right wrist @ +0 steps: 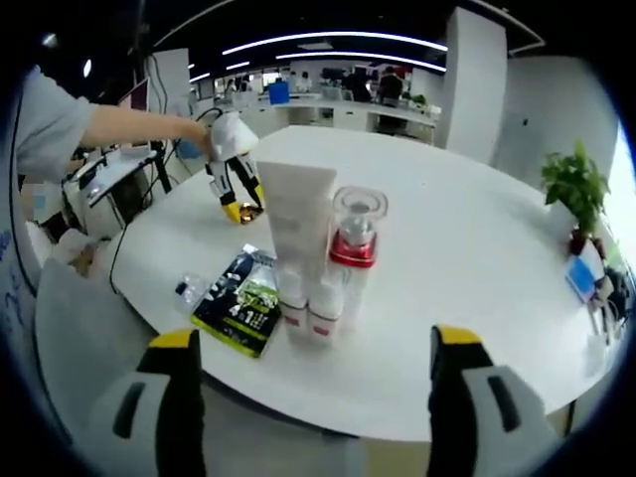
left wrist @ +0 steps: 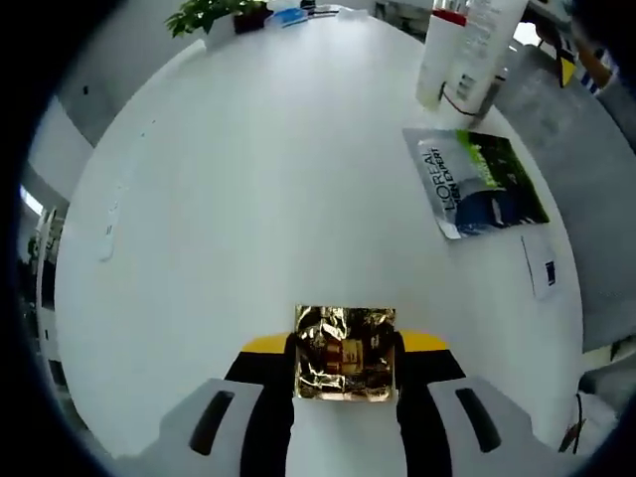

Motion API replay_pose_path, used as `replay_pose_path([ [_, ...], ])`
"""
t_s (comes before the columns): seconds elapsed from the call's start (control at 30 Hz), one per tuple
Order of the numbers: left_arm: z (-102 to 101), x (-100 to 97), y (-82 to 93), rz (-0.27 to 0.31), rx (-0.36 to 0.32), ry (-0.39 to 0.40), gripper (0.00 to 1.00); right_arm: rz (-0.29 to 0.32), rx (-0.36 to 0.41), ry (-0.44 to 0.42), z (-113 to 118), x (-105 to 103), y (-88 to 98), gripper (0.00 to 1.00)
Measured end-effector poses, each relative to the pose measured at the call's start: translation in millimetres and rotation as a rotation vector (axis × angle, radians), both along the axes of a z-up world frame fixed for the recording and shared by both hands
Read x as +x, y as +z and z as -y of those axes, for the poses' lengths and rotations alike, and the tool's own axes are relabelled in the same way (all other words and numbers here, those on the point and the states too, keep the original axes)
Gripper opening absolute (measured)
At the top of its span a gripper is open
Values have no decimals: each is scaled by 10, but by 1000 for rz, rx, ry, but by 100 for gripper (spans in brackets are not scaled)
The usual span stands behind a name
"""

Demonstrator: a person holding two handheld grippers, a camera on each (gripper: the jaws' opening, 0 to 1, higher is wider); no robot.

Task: Arrange the skincare products in the storage area until every visible bottle or jar stands upright without overlapping.

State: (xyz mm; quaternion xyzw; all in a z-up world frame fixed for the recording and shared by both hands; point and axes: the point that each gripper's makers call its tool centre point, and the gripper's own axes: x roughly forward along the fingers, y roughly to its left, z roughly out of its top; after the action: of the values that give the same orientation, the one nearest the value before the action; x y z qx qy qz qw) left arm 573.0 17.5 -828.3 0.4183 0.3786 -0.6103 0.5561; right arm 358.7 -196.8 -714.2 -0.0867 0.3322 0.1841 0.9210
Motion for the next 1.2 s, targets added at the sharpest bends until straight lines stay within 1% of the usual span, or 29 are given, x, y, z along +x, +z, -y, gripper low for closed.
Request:
replay_pose_path([
  [0.3, -58, -67, -42, 4, 28, 2, 36, 7, 7, 12, -10, -19, -8, 96],
  [0.57, -73, -234, -51, 7, 45, 9, 36, 22, 15, 32, -39, -4, 21, 96],
  [0.63, -84, -304, -50, 6, 50, 11, 36, 26, 16, 36, -39, -2, 30, 96],
  [0.77, -75, -369, -51, 5, 40, 41, 36, 30, 19, 44, -48, -6, 33, 96],
  [0.97, -70, -531, -47, 10, 46, 48, 36, 35, 22, 61, -62, -13, 29, 96],
  [1.03, -61, -568, -40, 18, 38, 67, 36, 39, 23, 64, -52, -9, 36, 96],
  [1.2, -61, -691, -33, 8, 30, 88, 36, 45, 25, 71, -42, -1, 39, 96],
])
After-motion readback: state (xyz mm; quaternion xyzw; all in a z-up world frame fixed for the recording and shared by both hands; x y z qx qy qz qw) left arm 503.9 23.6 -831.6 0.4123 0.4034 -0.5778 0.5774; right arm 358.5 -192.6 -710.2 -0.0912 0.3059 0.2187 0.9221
